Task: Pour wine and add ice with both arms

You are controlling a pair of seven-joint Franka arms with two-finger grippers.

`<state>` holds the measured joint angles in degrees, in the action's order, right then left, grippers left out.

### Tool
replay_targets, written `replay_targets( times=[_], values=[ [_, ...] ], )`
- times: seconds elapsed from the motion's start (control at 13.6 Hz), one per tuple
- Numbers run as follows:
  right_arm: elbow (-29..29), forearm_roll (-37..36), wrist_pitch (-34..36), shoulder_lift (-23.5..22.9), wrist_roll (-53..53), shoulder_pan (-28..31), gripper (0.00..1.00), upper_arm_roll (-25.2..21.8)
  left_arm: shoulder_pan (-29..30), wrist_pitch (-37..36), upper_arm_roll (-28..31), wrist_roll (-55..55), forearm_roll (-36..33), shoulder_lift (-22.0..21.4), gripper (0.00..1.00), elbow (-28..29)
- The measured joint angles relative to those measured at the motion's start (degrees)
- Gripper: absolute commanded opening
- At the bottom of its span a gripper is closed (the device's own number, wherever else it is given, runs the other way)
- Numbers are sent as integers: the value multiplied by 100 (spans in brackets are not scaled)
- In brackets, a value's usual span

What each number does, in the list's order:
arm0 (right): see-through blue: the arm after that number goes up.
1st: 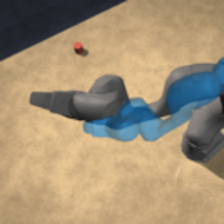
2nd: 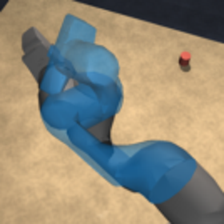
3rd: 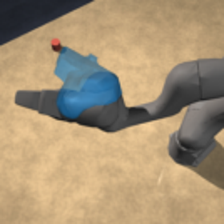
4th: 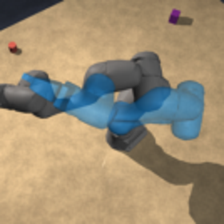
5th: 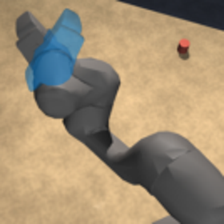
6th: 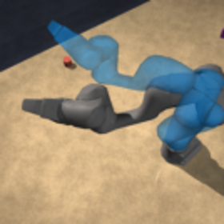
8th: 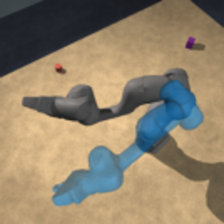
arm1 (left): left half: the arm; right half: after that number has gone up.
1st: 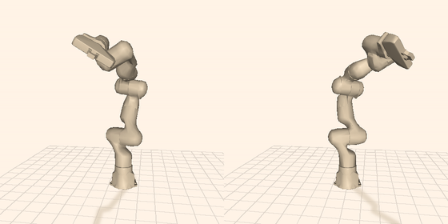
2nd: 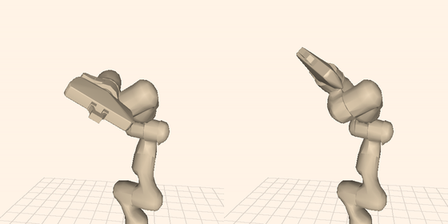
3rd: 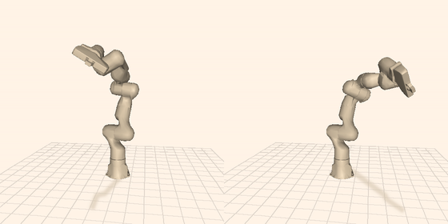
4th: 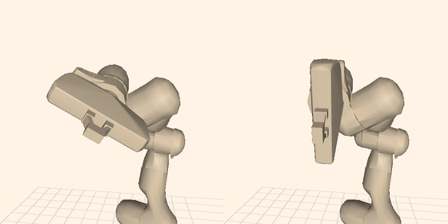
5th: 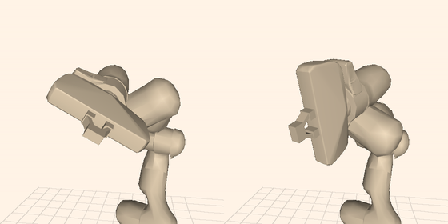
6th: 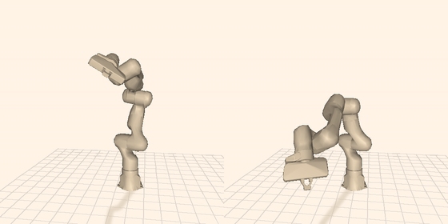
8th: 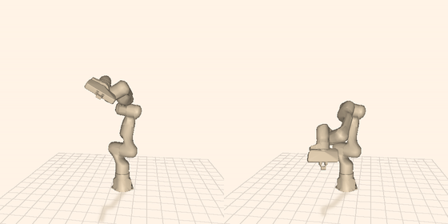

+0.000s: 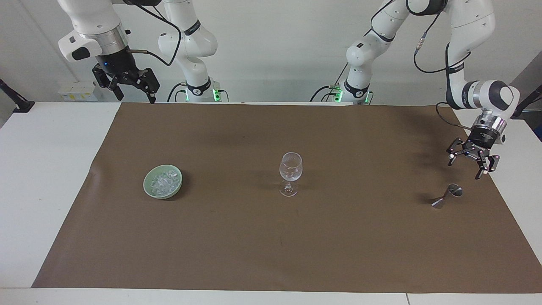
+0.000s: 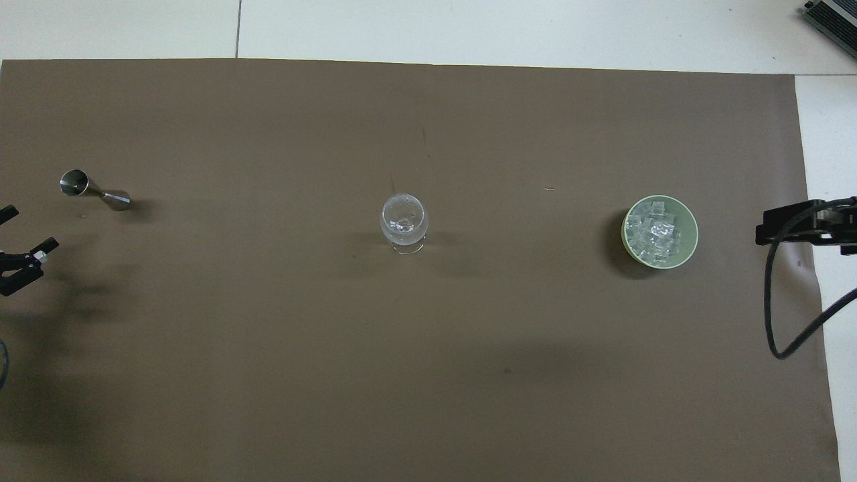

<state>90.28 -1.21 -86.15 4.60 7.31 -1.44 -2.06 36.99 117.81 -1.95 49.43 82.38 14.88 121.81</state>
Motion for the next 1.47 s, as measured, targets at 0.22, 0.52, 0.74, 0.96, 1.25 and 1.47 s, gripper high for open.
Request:
replay_targets(
  times=[0.22, 0.52, 0.74, 0.96, 1.25, 1.47],
  values=[
    [0, 0, 0, 0, 0, 0, 100, 0, -75, 60, -26, -110, 220, 112, 100, -37],
    [0, 0, 0, 0, 0, 0, 100, 0, -146, 71, -36, -255, 554, 172, 100, -48],
    [0, 0, 0, 0, 0, 0, 100, 0, -189, 62, -39, -737, 906, 445, 100, -46],
    [0, 0, 0, 0, 0, 0, 100, 0, -215, 45, -52, -1029, 1179, 658, 100, -52],
    [0, 0, 0, 0, 0, 0, 100, 0, -218, -87, -69, -1234, 1543, 823, 100, -52],
    [0, 0, 0, 0, 0, 0, 100, 0, -222, -138, -79, -1289, 1641, 884, 100, -60]
  ],
)
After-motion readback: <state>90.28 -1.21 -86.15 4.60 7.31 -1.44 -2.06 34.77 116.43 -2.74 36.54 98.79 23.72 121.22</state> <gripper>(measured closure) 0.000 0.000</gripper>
